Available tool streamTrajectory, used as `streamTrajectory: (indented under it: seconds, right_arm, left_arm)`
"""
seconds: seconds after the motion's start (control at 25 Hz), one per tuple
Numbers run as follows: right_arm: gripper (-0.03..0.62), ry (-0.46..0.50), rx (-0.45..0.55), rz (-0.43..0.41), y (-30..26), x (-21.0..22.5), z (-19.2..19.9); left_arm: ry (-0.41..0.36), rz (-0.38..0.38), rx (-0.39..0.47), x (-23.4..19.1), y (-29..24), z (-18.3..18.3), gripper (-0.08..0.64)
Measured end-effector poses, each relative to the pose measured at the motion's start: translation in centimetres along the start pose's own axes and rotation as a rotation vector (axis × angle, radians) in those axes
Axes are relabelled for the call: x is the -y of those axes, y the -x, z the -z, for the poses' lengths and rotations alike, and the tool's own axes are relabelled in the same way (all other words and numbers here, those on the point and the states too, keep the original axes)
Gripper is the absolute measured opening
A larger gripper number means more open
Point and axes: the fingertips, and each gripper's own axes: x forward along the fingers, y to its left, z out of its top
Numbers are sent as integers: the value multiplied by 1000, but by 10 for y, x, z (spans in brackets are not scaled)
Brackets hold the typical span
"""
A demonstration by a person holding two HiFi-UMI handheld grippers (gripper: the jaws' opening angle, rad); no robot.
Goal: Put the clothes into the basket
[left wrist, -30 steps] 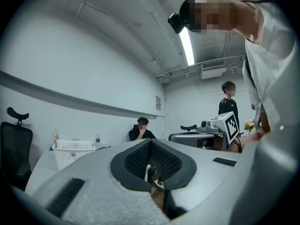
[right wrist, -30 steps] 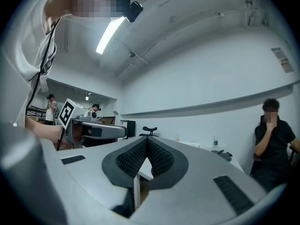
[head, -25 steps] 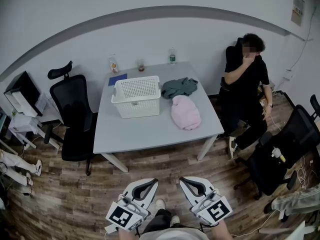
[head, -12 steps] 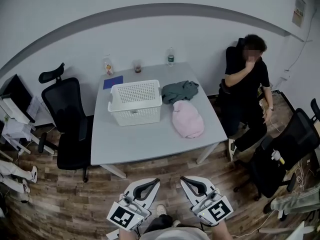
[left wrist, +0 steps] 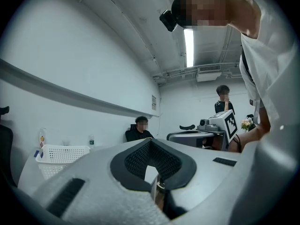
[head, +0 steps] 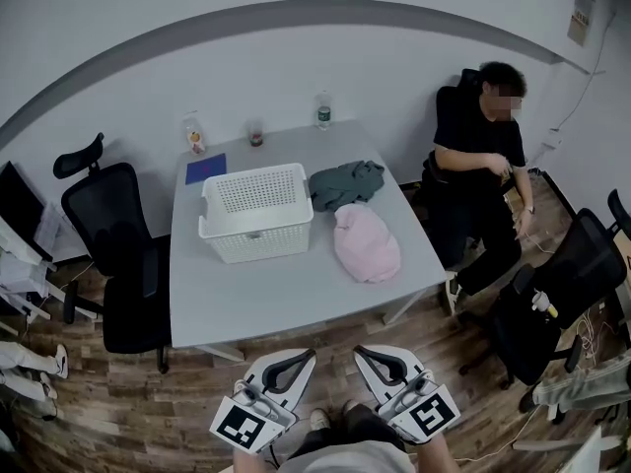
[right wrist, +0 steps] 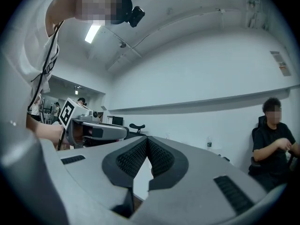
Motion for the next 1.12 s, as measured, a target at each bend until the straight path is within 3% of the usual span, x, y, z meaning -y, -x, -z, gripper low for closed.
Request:
streamTrajectory:
  seconds: [0.72, 1.12]
  right_arm:
    - [5, -22, -1, -58, -73, 135, 14]
    - [5, -43, 17, -85, -100, 188, 12]
  left_arm:
    - [-11, -18, -17, -86, -125, 0, 6]
    - [-14, -32, -22, -117, -173, -3, 6]
